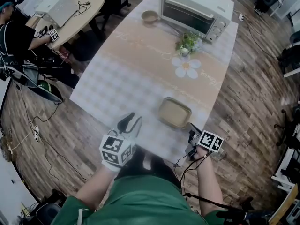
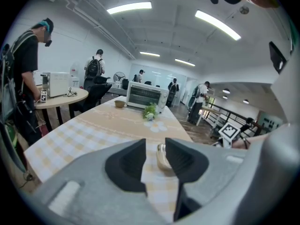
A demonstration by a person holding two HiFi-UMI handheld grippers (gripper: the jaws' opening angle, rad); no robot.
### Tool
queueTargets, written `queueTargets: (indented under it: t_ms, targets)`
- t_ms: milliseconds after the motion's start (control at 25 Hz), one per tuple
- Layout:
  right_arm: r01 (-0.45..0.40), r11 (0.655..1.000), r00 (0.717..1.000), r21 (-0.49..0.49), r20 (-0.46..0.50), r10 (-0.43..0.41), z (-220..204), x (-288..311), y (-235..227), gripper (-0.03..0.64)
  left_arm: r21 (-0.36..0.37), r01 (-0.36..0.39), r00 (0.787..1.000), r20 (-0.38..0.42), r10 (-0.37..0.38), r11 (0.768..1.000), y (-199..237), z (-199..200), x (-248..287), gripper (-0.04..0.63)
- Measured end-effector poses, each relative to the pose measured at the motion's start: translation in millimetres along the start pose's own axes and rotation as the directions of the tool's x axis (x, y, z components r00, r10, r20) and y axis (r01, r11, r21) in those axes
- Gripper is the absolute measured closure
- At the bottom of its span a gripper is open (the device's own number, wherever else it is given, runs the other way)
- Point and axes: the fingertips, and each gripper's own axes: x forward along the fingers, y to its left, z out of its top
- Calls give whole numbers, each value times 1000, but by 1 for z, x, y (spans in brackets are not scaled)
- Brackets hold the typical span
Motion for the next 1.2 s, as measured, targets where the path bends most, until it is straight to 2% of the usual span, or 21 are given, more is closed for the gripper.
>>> queueTargets:
  t_ms: [120,320,640,840,1200]
  targets:
    - [2,999,1000,-36,25,-1,5,-7,10,575,5,2,1000,8,-2,1000,-1,4,-3,467]
    - [10,987,997,-160,82,3,13,-28,38,575,13,6,1000,25,-6,1000,-6,12,-13,468]
    - [-9,947,977,-322,198,77,29,-71,101,575,40,14,997,72,-17,999,-15,32,-30,468]
    - [-2,911,950,-412,283,130,43,-104,143,575,66,26,993,112,-34,997,-24,54,-40,468]
    - [24,857,882,-515,414,225,60,-160,205,575,96,37,983,176,-54,995,-33,85,-58,468]
